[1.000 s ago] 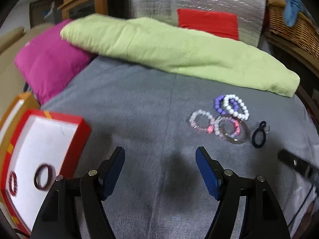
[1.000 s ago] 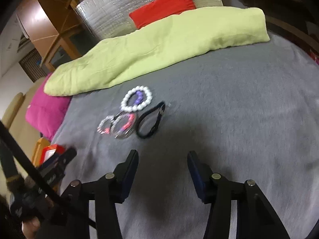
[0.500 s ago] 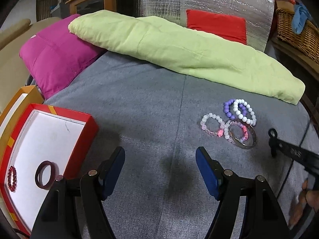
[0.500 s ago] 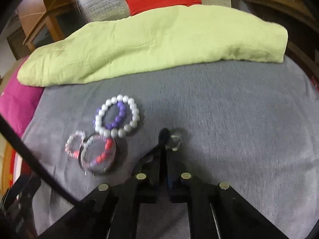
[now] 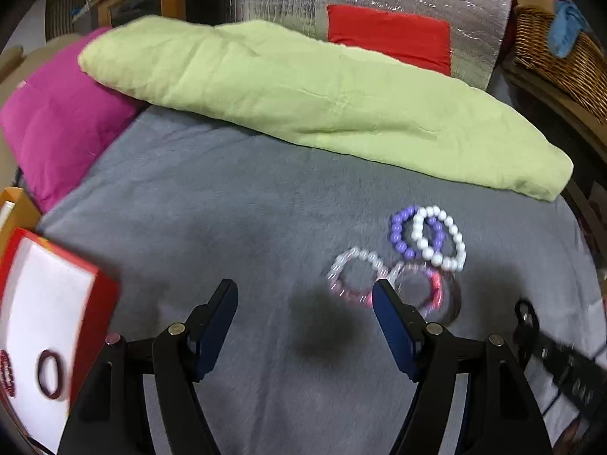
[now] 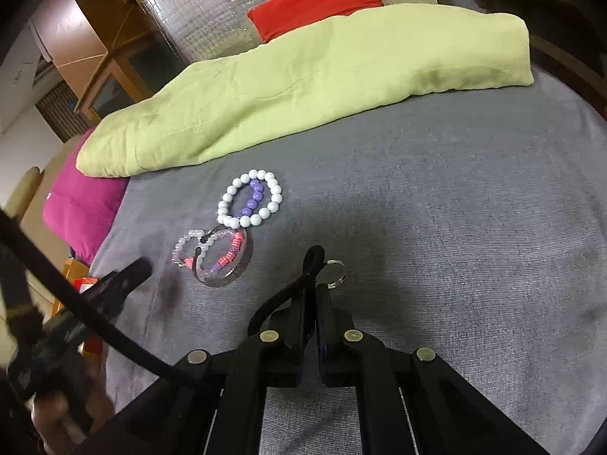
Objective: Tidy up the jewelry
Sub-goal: 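Grasp the pink-white bead bracelet with the left tool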
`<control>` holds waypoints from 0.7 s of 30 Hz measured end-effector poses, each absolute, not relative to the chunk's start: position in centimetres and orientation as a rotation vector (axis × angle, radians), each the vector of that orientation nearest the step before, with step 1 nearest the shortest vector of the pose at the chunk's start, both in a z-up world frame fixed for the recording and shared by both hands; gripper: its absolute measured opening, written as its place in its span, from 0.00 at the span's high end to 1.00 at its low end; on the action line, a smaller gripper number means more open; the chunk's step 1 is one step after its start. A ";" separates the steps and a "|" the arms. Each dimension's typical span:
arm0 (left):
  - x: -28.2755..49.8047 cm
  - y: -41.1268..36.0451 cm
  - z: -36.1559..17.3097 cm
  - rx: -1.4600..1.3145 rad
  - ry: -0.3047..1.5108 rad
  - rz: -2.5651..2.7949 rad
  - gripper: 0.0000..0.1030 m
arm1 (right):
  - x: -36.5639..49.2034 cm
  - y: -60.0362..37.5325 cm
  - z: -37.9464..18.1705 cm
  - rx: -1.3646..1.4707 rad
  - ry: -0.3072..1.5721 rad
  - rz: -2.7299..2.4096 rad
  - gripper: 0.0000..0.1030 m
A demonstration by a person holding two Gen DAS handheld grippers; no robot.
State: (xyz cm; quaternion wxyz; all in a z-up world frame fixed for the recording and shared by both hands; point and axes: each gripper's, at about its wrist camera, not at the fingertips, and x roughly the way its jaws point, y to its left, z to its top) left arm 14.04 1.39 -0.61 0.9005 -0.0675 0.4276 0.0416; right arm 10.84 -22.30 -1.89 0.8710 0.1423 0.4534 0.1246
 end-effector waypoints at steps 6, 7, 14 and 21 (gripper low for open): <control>17.2 -0.4 -3.4 -0.085 1.002 0.076 0.86 | 11.5 -23.4 -2.0 0.335 0.948 0.253 0.95; 17.0 -0.9 -3.3 -0.045 0.988 0.083 0.91 | 11.5 -23.5 -2.0 0.339 0.945 0.252 0.95; 12.4 -0.3 -1.6 -0.053 0.920 0.049 0.93 | 11.2 -23.6 -0.9 0.345 0.917 0.269 0.95; 8.9 1.8 -1.0 -0.090 0.893 0.049 0.93 | 10.9 -22.7 -0.8 0.322 0.915 0.279 0.95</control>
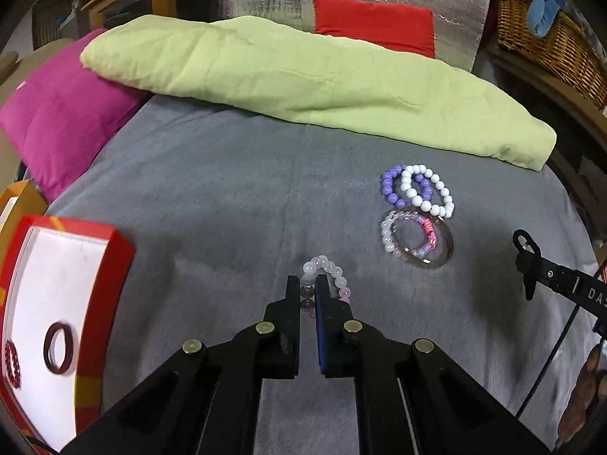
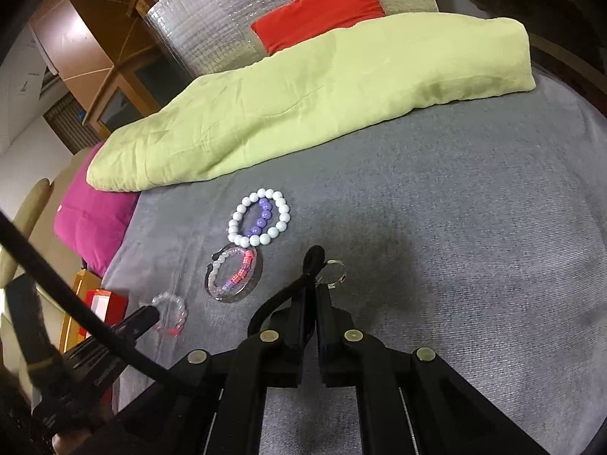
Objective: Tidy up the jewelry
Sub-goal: 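Grasp the pink-white bead bracelet with the left tool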
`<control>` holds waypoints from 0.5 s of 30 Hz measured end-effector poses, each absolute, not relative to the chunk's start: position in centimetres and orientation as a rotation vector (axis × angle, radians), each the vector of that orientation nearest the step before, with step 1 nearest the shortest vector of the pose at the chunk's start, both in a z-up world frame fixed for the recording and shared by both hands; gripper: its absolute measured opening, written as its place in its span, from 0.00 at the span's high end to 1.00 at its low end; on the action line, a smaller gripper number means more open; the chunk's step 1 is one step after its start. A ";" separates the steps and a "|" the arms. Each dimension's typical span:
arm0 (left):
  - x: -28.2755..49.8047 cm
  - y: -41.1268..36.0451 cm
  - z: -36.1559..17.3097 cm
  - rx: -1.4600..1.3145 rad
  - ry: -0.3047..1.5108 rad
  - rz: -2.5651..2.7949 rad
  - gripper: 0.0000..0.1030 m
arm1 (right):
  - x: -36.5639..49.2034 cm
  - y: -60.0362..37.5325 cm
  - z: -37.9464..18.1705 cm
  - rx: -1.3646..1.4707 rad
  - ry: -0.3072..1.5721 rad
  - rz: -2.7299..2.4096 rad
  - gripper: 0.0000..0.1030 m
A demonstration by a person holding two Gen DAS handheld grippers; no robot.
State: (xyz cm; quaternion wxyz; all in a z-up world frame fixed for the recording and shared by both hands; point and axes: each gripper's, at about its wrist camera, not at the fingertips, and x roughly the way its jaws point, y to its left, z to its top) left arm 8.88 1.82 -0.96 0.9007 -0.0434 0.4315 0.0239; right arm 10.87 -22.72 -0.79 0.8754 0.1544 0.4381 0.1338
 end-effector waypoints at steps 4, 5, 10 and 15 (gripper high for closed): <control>8.8 2.6 -1.3 -0.109 0.900 0.055 0.93 | 11.0 -22.6 -0.9 0.316 0.917 0.276 0.95; 8.8 2.6 -1.3 -0.113 0.902 0.057 0.93 | 11.0 -22.6 -0.9 0.315 0.918 0.275 0.95; 8.8 2.8 -1.8 -0.128 0.899 0.067 0.93 | 10.9 -22.5 -0.8 0.302 0.919 0.281 0.95; 8.8 2.8 -1.8 -0.139 0.883 0.071 0.93 | 10.7 -21.9 -0.8 0.284 0.923 0.295 0.95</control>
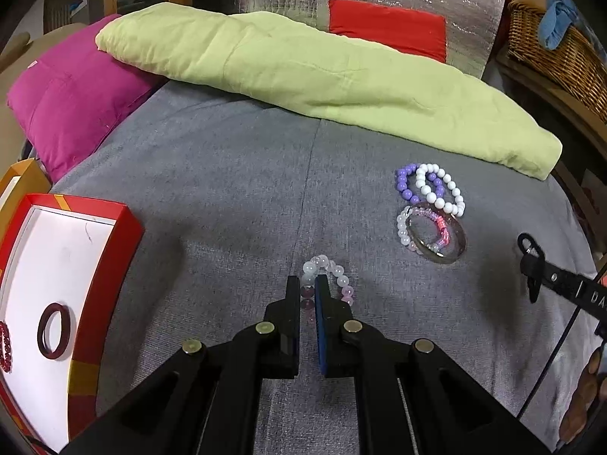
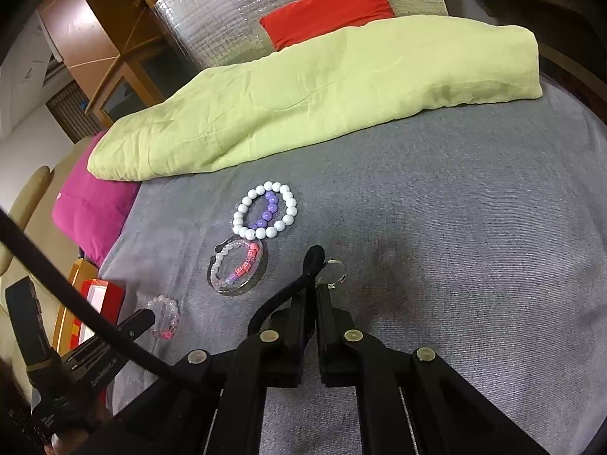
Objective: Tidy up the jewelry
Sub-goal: 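Grasp the pink-white bead bracelet with the left tool, then carry the pink-white bracelet and black hair tie over the box lid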
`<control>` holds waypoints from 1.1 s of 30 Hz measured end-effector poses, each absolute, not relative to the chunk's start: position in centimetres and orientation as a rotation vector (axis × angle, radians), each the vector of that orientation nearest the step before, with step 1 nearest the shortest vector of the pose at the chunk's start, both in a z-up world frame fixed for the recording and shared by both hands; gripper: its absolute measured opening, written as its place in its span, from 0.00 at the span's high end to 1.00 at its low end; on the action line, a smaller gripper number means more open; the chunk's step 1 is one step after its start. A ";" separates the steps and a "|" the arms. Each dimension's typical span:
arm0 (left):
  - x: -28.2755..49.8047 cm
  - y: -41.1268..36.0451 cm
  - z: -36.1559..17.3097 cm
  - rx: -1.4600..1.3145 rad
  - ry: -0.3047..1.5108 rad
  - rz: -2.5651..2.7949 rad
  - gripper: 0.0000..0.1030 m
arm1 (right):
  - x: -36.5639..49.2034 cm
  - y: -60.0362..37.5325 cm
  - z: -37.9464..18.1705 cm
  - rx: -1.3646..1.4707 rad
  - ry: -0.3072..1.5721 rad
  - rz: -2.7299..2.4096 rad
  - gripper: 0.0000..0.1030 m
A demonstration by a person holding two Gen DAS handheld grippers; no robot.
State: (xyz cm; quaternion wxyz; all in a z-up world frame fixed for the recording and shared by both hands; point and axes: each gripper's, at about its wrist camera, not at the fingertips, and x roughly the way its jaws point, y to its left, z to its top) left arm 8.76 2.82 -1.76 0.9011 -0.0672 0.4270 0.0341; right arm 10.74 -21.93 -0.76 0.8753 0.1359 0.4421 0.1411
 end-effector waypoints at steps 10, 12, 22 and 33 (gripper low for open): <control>8.9 3.2 -1.4 -0.165 0.872 0.079 0.93 | 10.3 -19.8 -1.3 0.223 0.943 0.331 0.95; 8.7 3.2 -1.2 -0.162 0.862 0.079 0.93 | 10.2 -19.6 -1.5 0.218 0.948 0.336 0.95; 7.3 3.4 -0.2 -0.138 0.801 0.097 0.93 | 9.3 -18.7 -1.7 0.184 0.944 0.338 0.95; 1.7 4.7 -0.1 -0.179 0.802 0.103 0.93 | 2.9 -17.7 -2.5 0.165 0.968 0.356 0.95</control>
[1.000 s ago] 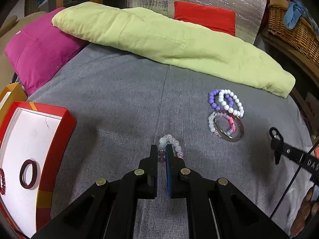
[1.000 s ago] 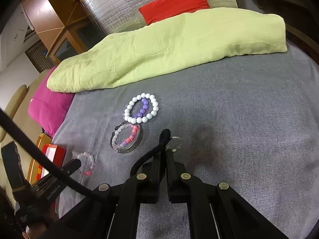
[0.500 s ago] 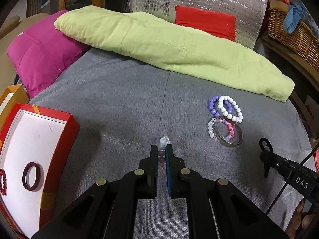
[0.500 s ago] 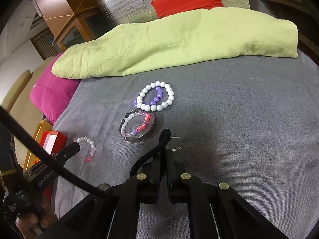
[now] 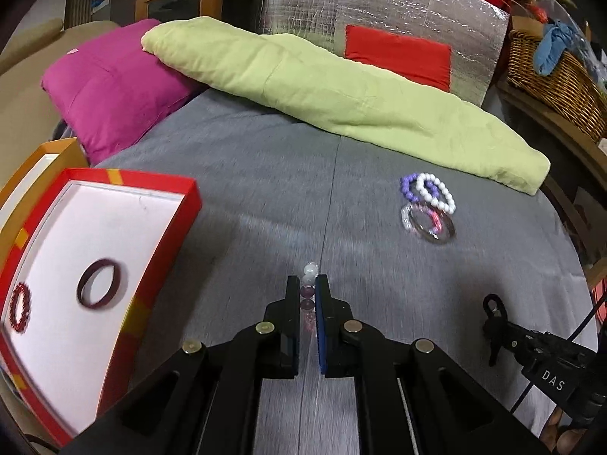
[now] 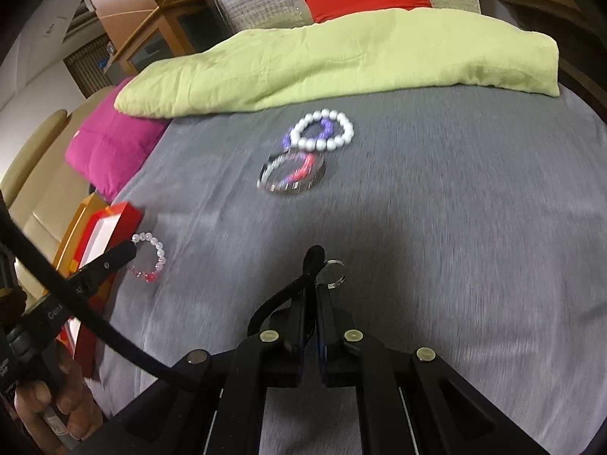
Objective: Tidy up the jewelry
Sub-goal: 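Carry the pink-white bracelet and black hair tie over the box lid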
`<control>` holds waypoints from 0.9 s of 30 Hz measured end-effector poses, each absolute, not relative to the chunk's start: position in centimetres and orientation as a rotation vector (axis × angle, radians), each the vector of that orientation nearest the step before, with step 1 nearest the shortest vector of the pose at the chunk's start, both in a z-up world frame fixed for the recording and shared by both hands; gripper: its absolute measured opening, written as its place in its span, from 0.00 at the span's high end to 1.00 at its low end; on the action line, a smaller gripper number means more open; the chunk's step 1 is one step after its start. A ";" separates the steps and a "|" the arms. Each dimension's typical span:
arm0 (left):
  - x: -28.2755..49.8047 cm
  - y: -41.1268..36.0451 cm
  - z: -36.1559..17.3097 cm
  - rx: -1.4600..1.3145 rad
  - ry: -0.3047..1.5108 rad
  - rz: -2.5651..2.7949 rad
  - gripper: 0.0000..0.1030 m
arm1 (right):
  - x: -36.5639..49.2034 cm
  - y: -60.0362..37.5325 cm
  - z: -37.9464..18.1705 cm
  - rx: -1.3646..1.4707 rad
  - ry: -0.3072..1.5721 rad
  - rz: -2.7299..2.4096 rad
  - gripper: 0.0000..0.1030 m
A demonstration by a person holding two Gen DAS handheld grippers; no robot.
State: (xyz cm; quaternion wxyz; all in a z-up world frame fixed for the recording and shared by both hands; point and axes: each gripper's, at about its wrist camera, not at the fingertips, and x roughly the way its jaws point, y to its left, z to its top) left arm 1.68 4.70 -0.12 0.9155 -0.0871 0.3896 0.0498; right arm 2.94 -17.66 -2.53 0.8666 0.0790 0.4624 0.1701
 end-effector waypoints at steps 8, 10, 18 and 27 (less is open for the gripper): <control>-3.4 4.2 1.9 -0.123 0.755 0.060 0.93 | -1.6 -18.3 -2.5 0.172 0.987 0.347 0.95; -4.6 4.4 2.4 -0.108 0.737 0.054 0.93 | -2.5 -18.6 -2.5 0.185 0.988 0.349 0.95; -7.8 6.7 3.1 -0.109 0.711 0.064 0.93 | -5.7 -19.3 -2.0 0.219 0.981 0.342 0.95; -8.4 9.2 2.2 -0.190 0.712 0.072 0.93 | -7.3 -16.7 -2.0 0.190 0.995 0.373 0.95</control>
